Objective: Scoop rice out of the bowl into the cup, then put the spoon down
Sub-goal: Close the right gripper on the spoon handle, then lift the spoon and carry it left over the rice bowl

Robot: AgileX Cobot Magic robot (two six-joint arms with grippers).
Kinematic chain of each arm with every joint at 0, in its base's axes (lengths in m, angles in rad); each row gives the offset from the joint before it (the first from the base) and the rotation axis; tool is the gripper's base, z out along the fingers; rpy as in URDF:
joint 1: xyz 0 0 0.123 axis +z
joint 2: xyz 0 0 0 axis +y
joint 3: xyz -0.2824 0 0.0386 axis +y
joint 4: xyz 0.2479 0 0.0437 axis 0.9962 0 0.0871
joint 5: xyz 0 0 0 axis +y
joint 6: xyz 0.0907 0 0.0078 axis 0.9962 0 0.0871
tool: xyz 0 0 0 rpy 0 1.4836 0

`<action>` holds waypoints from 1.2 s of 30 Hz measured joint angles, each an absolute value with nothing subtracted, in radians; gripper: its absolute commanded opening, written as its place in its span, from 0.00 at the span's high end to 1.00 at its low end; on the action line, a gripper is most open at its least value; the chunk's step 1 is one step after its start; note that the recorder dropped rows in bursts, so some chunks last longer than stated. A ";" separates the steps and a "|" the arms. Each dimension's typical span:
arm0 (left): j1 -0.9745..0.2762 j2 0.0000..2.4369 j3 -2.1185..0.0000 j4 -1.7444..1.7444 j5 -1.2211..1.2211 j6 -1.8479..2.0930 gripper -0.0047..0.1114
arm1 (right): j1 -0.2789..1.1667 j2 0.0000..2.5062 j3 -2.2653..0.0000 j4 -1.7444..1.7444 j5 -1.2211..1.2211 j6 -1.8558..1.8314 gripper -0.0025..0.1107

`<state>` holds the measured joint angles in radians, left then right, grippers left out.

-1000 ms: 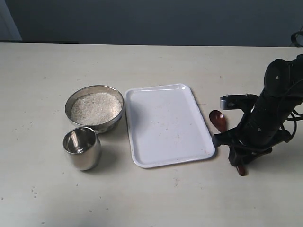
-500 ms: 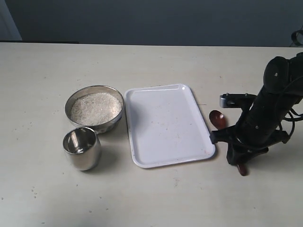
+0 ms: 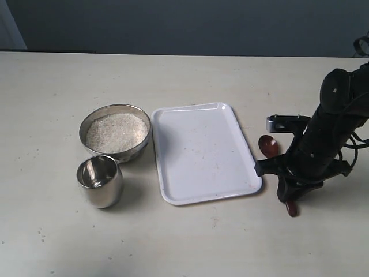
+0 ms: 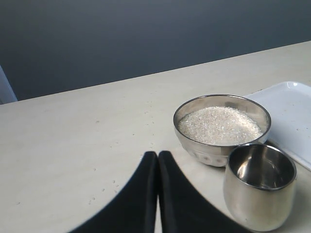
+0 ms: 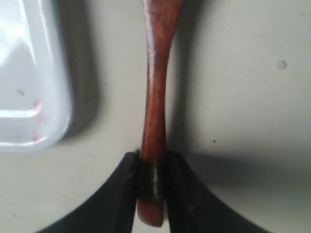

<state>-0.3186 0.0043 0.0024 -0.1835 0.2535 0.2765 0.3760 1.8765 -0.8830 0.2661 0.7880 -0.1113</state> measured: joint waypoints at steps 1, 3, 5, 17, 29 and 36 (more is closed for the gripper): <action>-0.319 0.004 0.002 -0.184 0.254 0.277 0.96 | 0.376 1.874 -0.884 0.264 0.799 -0.113 0.98; -0.319 0.004 0.002 -0.184 0.254 0.277 0.96 | 0.376 1.868 -0.884 0.255 0.832 -0.115 0.98; -0.319 0.004 0.002 -0.184 0.254 0.277 0.96 | 0.378 1.862 -0.884 0.236 0.884 -0.115 0.98; -0.319 0.004 0.002 -0.184 0.254 0.277 0.96 | 0.380 1.715 -1.031 0.171 1.133 -0.117 0.98; -0.319 0.004 0.002 -0.184 0.254 0.277 0.96 | 0.648 1.708 -1.391 0.048 1.213 -0.118 0.98; -0.319 0.004 0.002 -0.184 0.254 0.277 0.96 | 0.712 1.732 -1.527 -0.011 1.216 -0.118 0.98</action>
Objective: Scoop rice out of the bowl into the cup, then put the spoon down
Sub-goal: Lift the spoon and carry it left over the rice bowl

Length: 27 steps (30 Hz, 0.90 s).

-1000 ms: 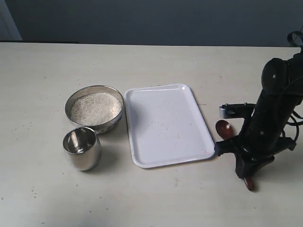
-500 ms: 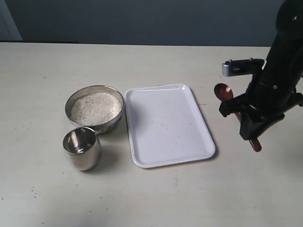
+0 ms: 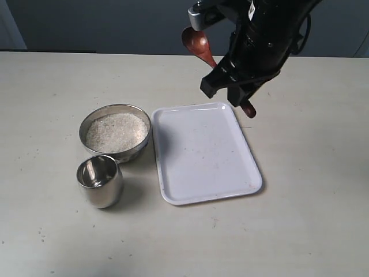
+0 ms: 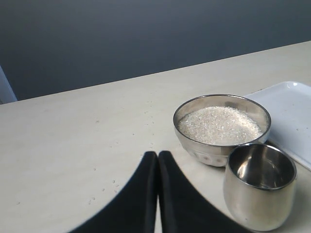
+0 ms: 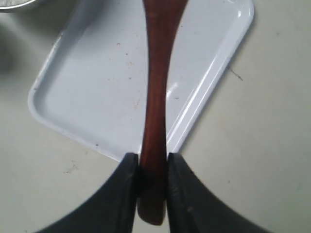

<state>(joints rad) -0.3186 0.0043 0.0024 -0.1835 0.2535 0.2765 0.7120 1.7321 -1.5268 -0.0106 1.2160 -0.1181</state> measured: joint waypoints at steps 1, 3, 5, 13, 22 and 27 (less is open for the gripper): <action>-0.319 0.004 0.002 -0.184 0.254 0.277 0.96 | 0.712 1.744 -1.540 -0.015 1.216 -0.118 0.98; -0.319 0.004 0.002 -0.184 0.254 0.277 0.96 | 0.712 1.771 -1.564 -0.015 1.218 -0.118 0.98; -0.319 0.004 0.002 -0.184 0.254 0.277 0.96 | 0.714 1.804 -1.595 -0.015 1.220 -0.118 0.98; -0.319 0.004 0.002 -0.184 0.254 0.277 0.96 | 0.781 1.911 -1.746 -0.016 1.222 -0.131 0.98; -0.319 0.004 0.002 -0.184 0.254 0.277 0.96 | 0.853 2.004 -1.804 -0.179 1.220 -0.207 0.98; -0.319 0.004 0.002 -0.184 0.254 0.277 0.96 | 0.866 2.029 -1.804 -0.235 1.220 -0.314 0.98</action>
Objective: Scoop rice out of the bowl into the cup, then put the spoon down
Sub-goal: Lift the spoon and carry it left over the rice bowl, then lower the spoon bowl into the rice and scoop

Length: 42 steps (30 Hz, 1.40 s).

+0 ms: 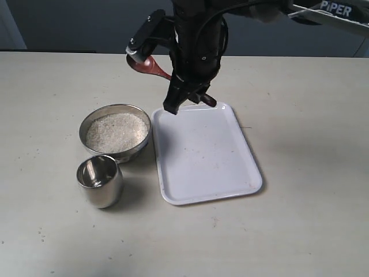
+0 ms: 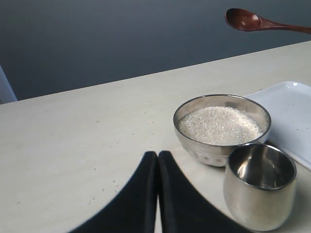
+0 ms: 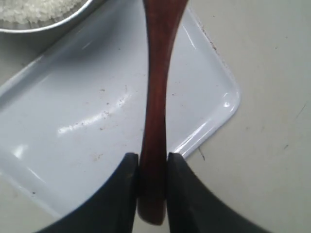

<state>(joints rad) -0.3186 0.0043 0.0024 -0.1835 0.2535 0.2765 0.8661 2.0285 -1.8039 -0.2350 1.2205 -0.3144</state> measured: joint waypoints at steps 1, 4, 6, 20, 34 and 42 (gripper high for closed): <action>-0.319 0.004 0.002 -0.184 0.254 0.277 0.96 | 0.868 2.031 -1.804 -0.243 1.220 -0.334 0.98; -0.319 0.004 0.002 -0.184 0.254 0.277 0.96 | 0.868 2.033 -1.804 -0.266 1.220 -0.402 0.98; -0.319 0.004 0.002 -0.184 0.254 0.277 0.96 | 0.868 2.033 -1.804 -0.281 1.222 -0.440 0.98; -0.319 0.004 0.002 -0.184 0.254 0.277 0.96 | 0.986 2.078 -1.806 -0.389 1.222 -0.538 0.98; -0.319 0.004 0.002 -0.184 0.254 0.277 0.96 | 1.061 2.253 -1.806 -0.737 1.220 -0.341 0.98; -0.319 0.004 0.002 -0.184 0.254 0.277 0.96 | 1.081 2.269 -1.806 -0.774 1.221 -0.318 0.98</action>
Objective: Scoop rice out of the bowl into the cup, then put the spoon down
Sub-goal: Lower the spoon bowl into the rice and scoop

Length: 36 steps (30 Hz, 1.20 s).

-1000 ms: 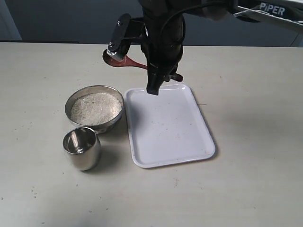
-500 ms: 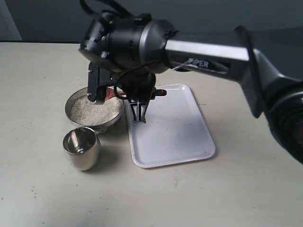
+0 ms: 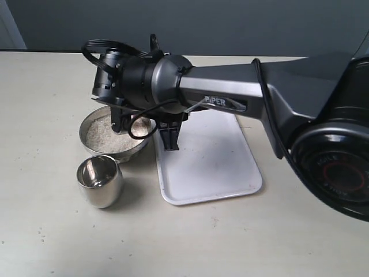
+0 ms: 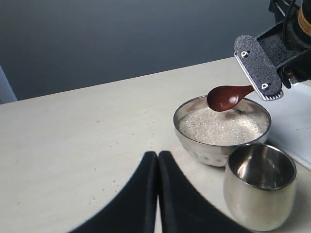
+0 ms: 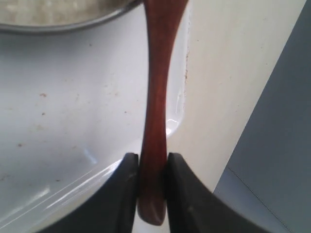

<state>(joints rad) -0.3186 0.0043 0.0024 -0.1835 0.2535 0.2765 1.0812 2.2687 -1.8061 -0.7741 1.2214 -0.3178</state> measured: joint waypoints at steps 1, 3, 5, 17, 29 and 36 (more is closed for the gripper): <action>-0.319 0.004 0.002 -0.184 0.254 0.277 0.96 | 1.085 2.269 -1.806 -0.774 1.221 -0.317 0.98; -0.319 0.004 0.002 -0.184 0.254 0.277 0.96 | 1.092 2.269 -1.806 -0.774 1.221 -0.315 0.98; -0.319 0.004 0.002 -0.184 0.254 0.277 0.96 | 1.097 2.269 -1.806 -0.774 1.221 -0.313 0.98; -0.319 0.004 0.002 -0.184 0.254 0.277 0.96 | 1.101 2.271 -1.806 -0.798 1.062 -0.313 0.98; -0.319 0.004 0.002 -0.184 0.254 0.277 0.96 | 1.103 2.282 -1.777 -0.824 1.045 -0.342 0.98; -0.319 0.004 0.002 -0.184 0.254 0.277 0.96 | 1.103 2.282 -1.741 -0.862 1.045 -0.336 0.98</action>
